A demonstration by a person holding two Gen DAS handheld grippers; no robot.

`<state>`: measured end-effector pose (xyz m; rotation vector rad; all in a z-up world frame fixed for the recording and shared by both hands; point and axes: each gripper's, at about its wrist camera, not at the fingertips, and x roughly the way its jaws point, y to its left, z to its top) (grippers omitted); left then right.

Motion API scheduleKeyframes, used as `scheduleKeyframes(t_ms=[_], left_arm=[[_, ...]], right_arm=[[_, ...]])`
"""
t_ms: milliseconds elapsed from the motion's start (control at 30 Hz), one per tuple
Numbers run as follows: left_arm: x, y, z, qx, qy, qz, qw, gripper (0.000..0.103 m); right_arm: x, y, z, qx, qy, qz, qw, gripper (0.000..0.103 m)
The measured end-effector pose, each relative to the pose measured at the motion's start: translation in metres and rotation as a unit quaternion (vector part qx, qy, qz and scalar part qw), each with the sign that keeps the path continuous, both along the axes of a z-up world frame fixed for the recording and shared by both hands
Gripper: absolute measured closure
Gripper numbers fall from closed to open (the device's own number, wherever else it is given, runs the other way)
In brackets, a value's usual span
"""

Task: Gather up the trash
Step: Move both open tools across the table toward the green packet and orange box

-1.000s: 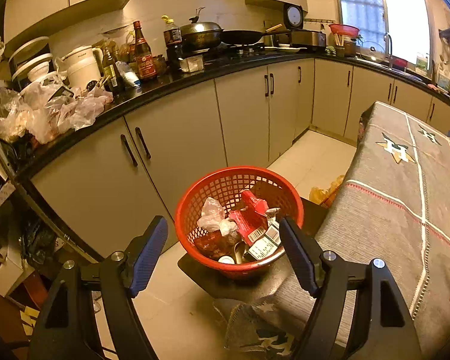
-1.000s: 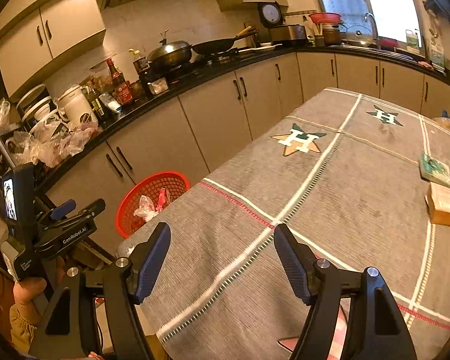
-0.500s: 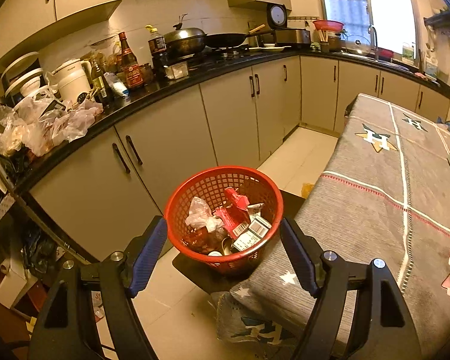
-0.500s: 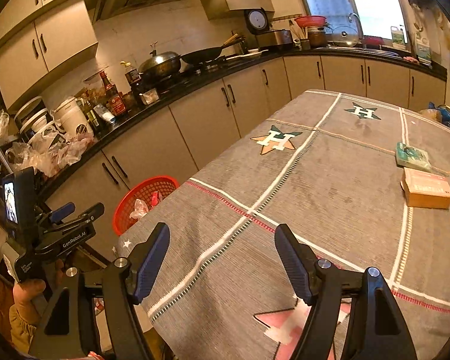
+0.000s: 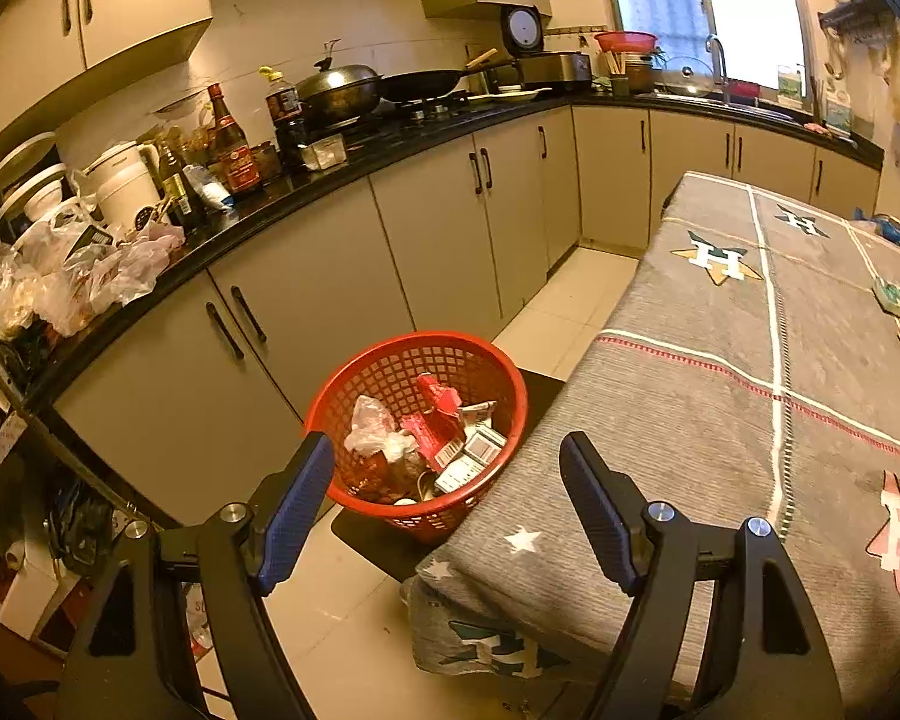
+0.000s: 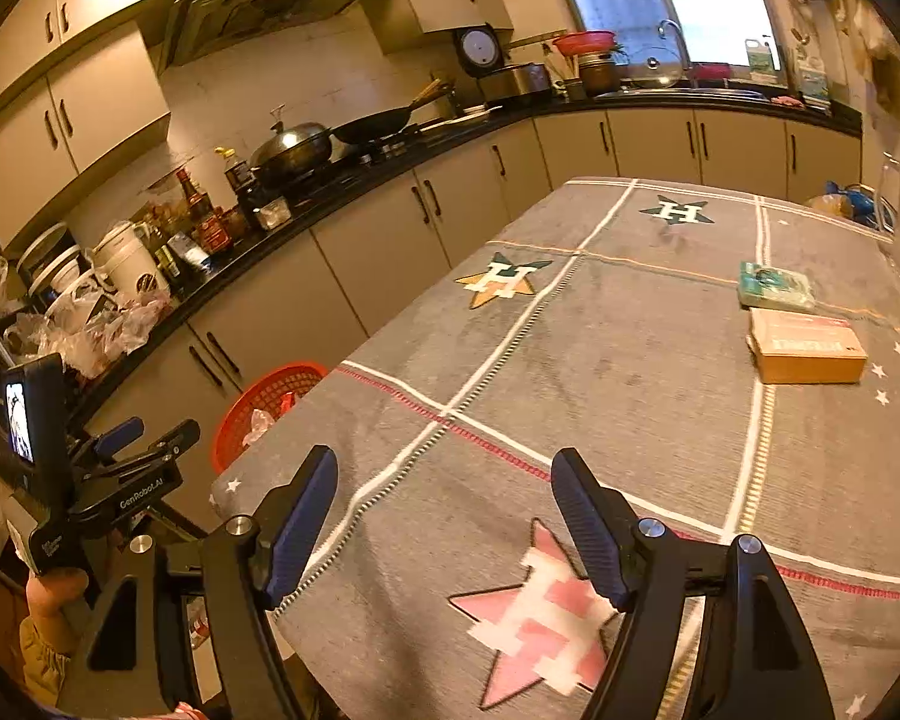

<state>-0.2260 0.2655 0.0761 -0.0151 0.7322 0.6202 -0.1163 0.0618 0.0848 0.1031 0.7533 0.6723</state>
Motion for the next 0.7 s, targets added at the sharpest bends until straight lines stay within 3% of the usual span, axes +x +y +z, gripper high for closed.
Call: scheduleKeyframes(t_ms=[533, 700], left_arm=[[0.021, -0.023, -0.009, 0.004, 0.024, -0.034, 0.9991, 0.026], [0.027, -0.029, -0.013, -0.019, 0.025, -0.056, 0.9980, 0.026]], right_arm=[[0.013, -0.050, -0.010, 0.000, 0.016, -0.046, 0.999, 0.024], [0.019, -0.089, -0.013, -0.012, 0.021, -0.088, 0.996, 0.023]])
